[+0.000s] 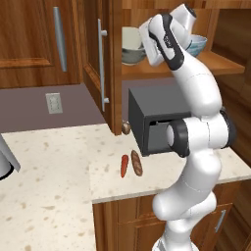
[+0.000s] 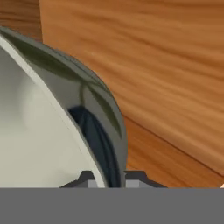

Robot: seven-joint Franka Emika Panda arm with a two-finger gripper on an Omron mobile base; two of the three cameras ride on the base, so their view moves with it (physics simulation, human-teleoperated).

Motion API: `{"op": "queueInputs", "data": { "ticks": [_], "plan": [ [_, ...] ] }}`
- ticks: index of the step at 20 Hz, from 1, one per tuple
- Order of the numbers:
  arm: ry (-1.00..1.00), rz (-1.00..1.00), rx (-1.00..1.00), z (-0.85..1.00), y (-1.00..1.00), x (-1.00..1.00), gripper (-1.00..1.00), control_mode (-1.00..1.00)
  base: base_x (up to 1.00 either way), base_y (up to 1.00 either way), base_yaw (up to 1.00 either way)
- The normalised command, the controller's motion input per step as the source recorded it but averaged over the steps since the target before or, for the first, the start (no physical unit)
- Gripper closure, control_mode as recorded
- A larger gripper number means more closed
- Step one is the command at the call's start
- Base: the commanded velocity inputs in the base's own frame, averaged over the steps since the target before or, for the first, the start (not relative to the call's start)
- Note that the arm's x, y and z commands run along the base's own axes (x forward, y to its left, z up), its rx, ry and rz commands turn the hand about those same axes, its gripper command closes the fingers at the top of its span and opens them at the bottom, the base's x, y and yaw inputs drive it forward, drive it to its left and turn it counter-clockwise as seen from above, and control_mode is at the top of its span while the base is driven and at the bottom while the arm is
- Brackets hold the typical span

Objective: Pick both bowls and place them on the counter. Then place the carrot in one bowl and place the baguette in the other bowl.

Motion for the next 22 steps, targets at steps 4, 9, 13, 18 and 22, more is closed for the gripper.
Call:
{"op": "queueInputs", "data": {
  "ticks": [4, 9, 13, 18, 22],
  "plan": [
    [0.13, 0.00, 0.08, -0.04, 0.00, -0.51, 1.00, -1.00, 0.00, 0.00, 0.00],
    [0.01, 0.00, 0.08, -0.02, 0.01, -0.65, 1.00, -1.00, 0.00, 0.00, 0.00],
    [0.00, 0.00, 0.12, 0.00, 0.00, -0.73, 1.00, -1.00, 0.00, 0.00, 0.00],
    [-0.03, 0.00, 0.04, 0.00, -0.05, -0.85, 1.00, -1.00, 0.00, 0.00, 0.00],
    [0.00, 0.00, 0.00, -0.02, -0.06, -0.90, 1.00, -1.00, 0.00, 0.00, 0.00]
  ]
}}
